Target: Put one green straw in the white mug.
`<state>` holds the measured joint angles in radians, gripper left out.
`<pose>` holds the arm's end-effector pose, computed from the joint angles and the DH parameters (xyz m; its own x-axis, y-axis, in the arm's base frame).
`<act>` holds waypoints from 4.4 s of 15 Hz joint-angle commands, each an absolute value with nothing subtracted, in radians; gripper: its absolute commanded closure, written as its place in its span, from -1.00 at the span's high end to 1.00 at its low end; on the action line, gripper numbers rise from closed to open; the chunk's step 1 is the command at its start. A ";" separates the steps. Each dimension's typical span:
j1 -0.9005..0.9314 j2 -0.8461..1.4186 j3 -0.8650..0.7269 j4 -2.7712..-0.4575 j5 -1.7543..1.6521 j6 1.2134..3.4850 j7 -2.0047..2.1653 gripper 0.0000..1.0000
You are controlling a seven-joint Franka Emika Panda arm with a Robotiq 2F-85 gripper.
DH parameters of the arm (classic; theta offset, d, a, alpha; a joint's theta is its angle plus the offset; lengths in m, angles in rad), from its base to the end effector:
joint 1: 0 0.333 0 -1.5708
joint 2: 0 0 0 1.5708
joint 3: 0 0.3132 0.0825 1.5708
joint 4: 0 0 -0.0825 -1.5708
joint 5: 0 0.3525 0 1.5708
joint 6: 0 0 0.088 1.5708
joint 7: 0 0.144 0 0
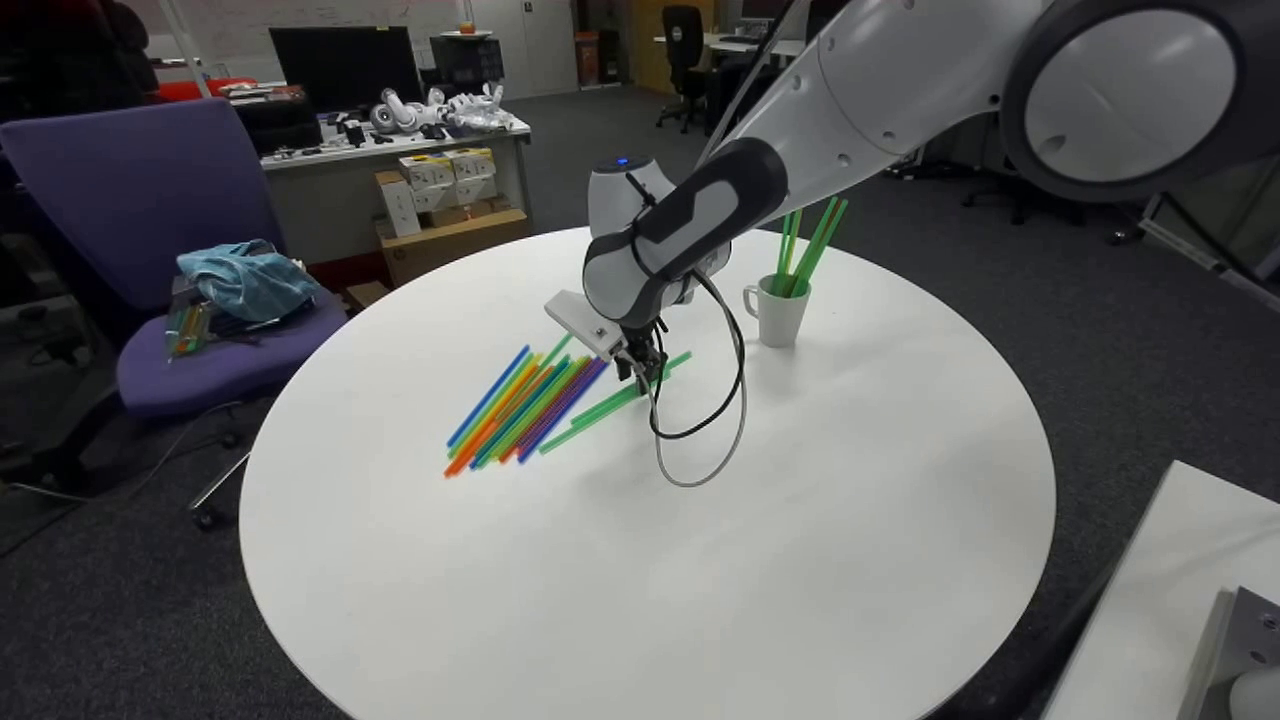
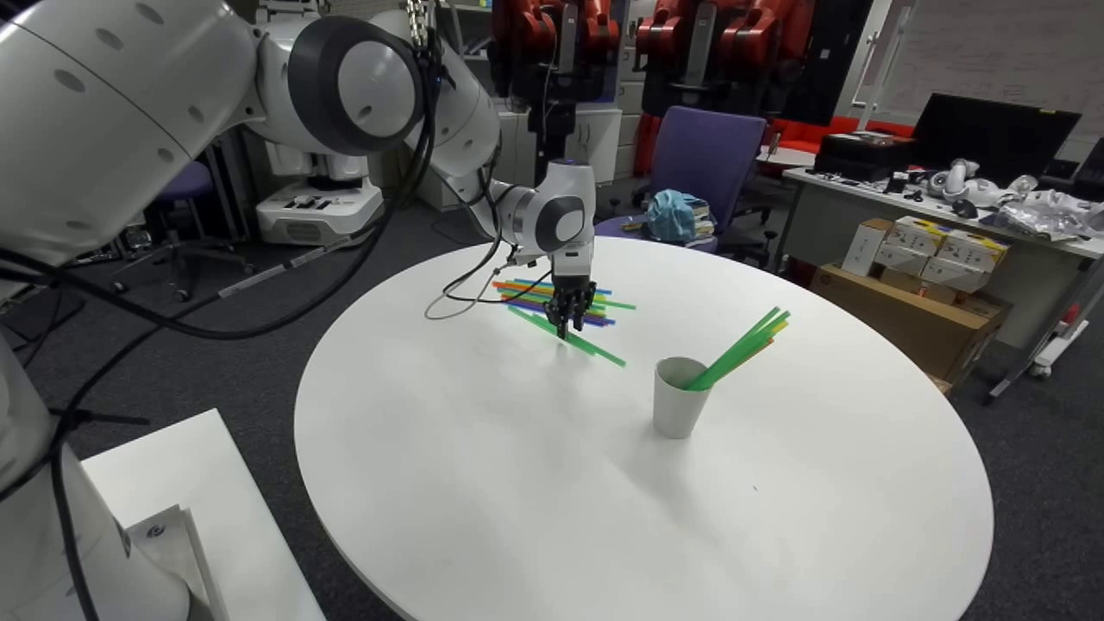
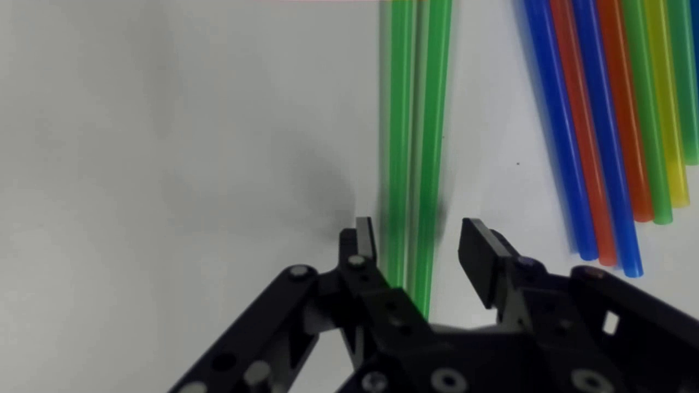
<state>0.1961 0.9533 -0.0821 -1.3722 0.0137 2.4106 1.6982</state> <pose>0.7107 0.0931 0.1313 0.0120 -0.9989 0.0454 -0.9955 -0.0162 -0.0935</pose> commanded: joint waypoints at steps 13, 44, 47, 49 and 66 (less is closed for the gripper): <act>0.185 0.920 -0.059 -1.418 0.038 2.354 1.660 0.67; 0.148 0.853 -0.073 -1.485 0.036 2.350 1.648 0.90; 0.157 0.793 -0.076 -1.566 0.030 2.368 1.628 1.00; 0.158 0.762 -0.074 -1.611 0.028 2.361 1.608 1.00; 0.147 0.811 -0.089 -1.609 0.034 2.325 1.596 1.00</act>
